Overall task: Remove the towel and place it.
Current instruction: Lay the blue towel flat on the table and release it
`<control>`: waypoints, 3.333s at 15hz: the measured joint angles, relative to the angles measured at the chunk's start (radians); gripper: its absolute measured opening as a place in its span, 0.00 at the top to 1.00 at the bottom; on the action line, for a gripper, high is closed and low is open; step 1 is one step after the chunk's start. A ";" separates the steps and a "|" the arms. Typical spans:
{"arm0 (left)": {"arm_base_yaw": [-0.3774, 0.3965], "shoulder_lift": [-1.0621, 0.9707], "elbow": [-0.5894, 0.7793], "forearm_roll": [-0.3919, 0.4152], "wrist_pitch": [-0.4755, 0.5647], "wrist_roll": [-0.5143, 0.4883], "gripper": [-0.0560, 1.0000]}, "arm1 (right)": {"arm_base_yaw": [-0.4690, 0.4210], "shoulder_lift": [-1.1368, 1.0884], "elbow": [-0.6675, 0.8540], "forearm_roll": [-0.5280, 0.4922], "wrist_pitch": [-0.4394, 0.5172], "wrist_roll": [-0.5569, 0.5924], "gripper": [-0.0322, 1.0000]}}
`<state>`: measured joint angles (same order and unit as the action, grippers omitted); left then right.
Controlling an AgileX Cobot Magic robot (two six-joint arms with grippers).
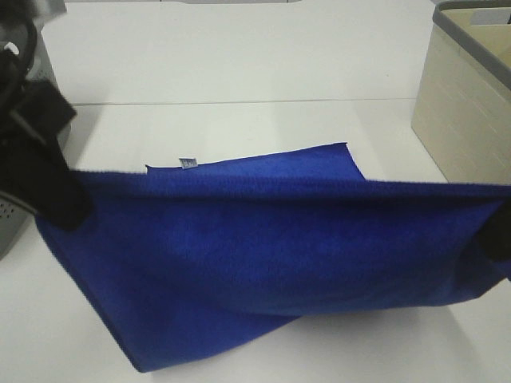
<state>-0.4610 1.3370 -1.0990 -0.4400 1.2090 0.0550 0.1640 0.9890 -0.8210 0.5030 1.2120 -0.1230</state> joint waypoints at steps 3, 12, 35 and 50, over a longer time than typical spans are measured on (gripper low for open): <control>-0.082 -0.001 0.100 0.002 0.001 0.000 0.95 | 0.000 -0.004 0.085 -0.002 0.000 0.038 0.95; -0.220 -0.001 0.318 -0.108 0.000 -0.005 0.95 | 0.000 -0.063 0.302 0.044 0.000 0.110 0.95; -0.223 0.241 0.396 -0.238 -0.115 0.103 0.95 | 0.000 -0.095 0.432 -0.044 0.004 0.209 0.94; -0.223 0.241 0.377 -0.259 -0.037 0.100 0.50 | 0.000 -0.095 0.411 0.023 0.004 0.238 0.48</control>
<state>-0.6840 1.5780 -0.7220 -0.6990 1.1720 0.1550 0.1640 0.8940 -0.4100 0.5260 1.2160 0.1150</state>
